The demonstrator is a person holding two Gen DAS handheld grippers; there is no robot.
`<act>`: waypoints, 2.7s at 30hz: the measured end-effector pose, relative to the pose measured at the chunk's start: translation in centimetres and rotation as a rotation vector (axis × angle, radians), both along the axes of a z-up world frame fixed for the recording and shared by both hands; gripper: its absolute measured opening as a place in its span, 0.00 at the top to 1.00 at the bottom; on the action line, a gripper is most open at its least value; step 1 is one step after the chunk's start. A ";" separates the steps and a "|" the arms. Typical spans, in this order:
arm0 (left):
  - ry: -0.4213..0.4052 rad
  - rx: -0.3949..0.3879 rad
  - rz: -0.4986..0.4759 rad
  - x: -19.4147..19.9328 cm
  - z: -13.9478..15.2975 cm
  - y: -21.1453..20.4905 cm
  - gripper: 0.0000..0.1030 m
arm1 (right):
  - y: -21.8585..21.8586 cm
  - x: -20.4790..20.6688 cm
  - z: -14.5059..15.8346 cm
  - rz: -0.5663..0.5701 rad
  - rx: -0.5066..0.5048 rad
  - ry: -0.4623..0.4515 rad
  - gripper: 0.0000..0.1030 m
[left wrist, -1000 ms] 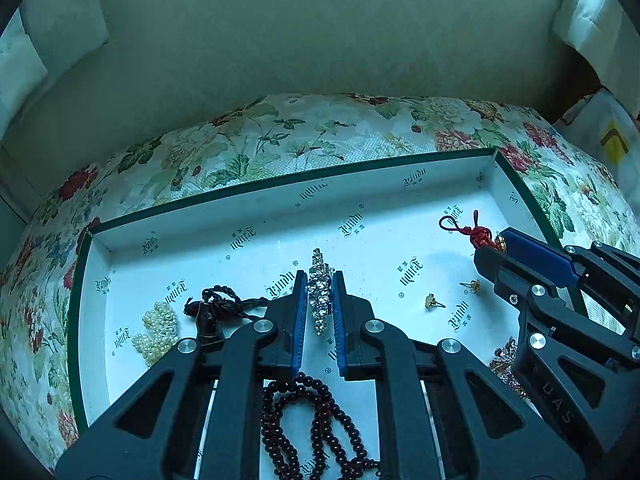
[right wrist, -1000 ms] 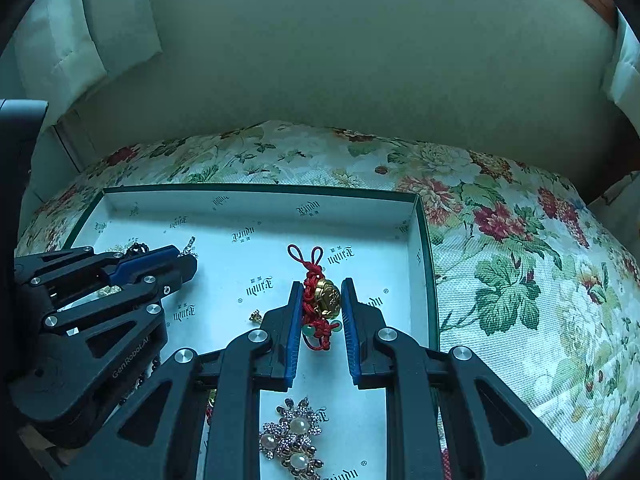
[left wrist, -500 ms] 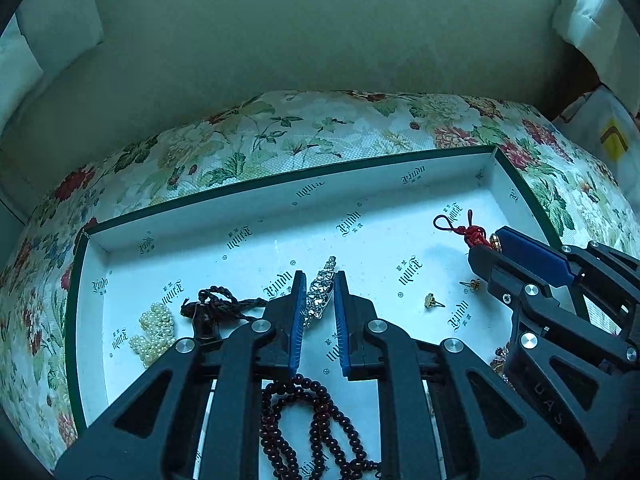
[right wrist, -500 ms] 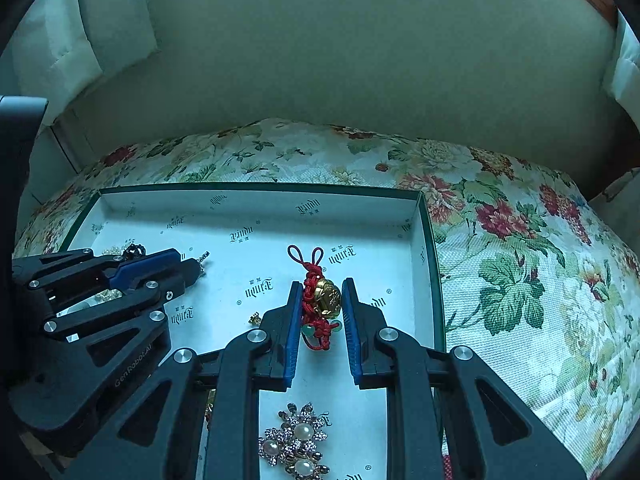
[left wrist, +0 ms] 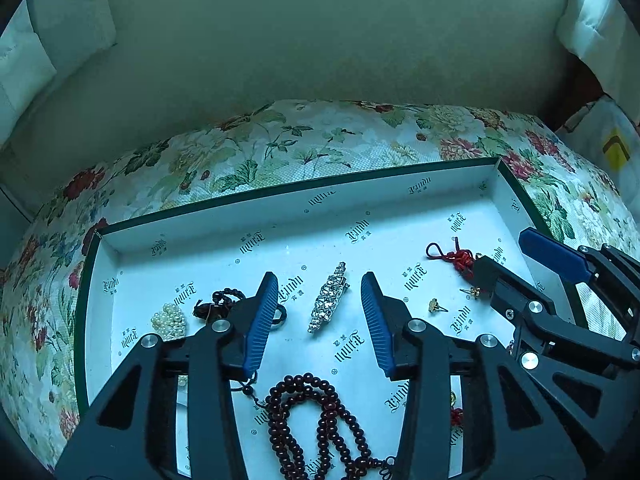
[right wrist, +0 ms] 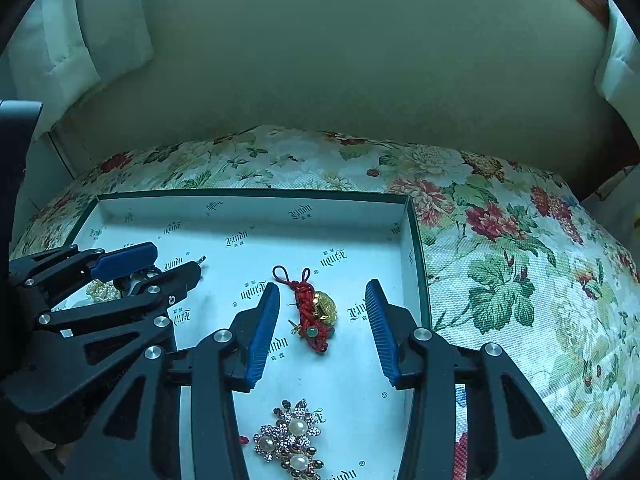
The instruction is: Organize jewelry
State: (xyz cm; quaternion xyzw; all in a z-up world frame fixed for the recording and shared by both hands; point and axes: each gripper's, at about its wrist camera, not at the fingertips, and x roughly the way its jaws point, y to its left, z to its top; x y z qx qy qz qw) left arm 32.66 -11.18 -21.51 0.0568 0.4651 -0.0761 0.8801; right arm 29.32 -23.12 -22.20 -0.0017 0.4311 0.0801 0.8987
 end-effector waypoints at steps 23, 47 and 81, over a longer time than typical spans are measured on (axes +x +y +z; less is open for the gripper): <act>-0.132 -0.029 0.087 -12.8 8.5 5.1 0.37 | 1.9 -11.5 7.9 -0.003 0.051 -0.094 0.56; -0.301 -0.065 0.111 -27.0 17.6 8.0 0.24 | 3.2 -24.7 16.9 0.012 0.035 -0.277 0.48; -0.367 -0.070 0.110 -30.5 20.0 8.7 0.24 | 3.7 -28.4 19.0 0.012 0.025 -0.340 0.48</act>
